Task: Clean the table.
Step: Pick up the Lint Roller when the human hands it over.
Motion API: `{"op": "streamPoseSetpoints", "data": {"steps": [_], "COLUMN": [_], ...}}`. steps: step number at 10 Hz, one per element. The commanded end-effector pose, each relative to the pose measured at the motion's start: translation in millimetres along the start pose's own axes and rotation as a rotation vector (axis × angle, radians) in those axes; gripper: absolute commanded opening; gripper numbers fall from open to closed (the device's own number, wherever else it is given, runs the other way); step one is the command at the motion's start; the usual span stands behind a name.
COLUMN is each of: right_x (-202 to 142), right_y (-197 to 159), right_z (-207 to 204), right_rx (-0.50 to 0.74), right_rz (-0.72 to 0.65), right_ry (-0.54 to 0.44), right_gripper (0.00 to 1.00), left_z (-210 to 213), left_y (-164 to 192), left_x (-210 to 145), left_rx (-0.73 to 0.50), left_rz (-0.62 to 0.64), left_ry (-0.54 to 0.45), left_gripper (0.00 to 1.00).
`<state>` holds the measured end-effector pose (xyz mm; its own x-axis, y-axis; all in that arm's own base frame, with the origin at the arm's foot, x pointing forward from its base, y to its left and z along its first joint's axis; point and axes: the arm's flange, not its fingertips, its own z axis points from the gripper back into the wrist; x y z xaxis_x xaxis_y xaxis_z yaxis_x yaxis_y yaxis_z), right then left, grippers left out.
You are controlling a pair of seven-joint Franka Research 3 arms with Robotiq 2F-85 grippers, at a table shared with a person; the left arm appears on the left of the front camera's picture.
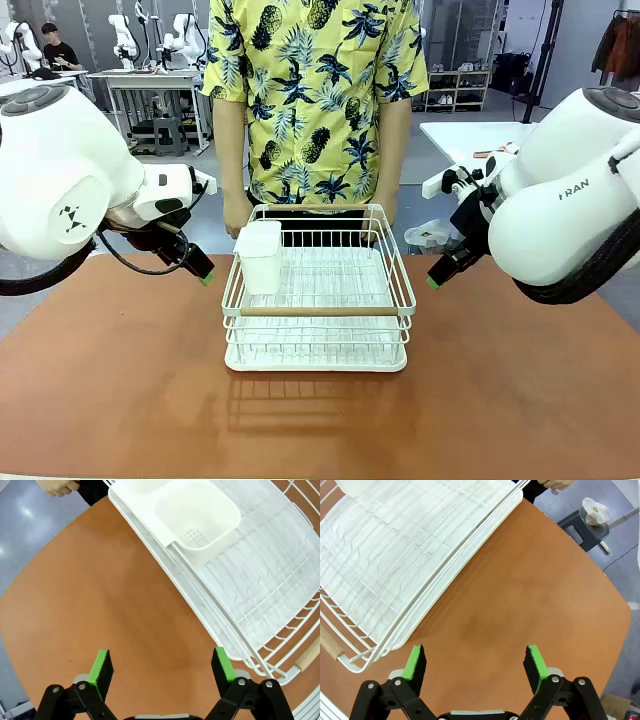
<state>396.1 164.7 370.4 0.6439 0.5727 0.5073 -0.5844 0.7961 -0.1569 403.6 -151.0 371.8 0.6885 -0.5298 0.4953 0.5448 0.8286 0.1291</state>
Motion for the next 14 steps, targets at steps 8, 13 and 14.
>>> {"op": "streamPoseSetpoints", "data": {"steps": [8,13,14], "right_x": [0.0,31.5,41.9], "right_y": [0.0,-35.6,-60.7], "right_z": [0.0,53.0,80.5], "right_rx": [0.000,0.063,0.237], "right_rz": [0.000,-0.113,-0.222], "right_ry": [0.000,-0.025,0.007], "right_gripper": [1.00,1.00,1.00], "left_z": [0.0,54.9,81.1], "left_y": [-0.2,34.1,62.9], "left_x": [0.1,29.5,33.8], "left_rx": [0.000,-0.287,-0.475], "left_rz": [0.000,0.113,0.223], "left_ry": [0.000,0.052,0.056], "left_gripper": [1.00,1.00,1.00]}}
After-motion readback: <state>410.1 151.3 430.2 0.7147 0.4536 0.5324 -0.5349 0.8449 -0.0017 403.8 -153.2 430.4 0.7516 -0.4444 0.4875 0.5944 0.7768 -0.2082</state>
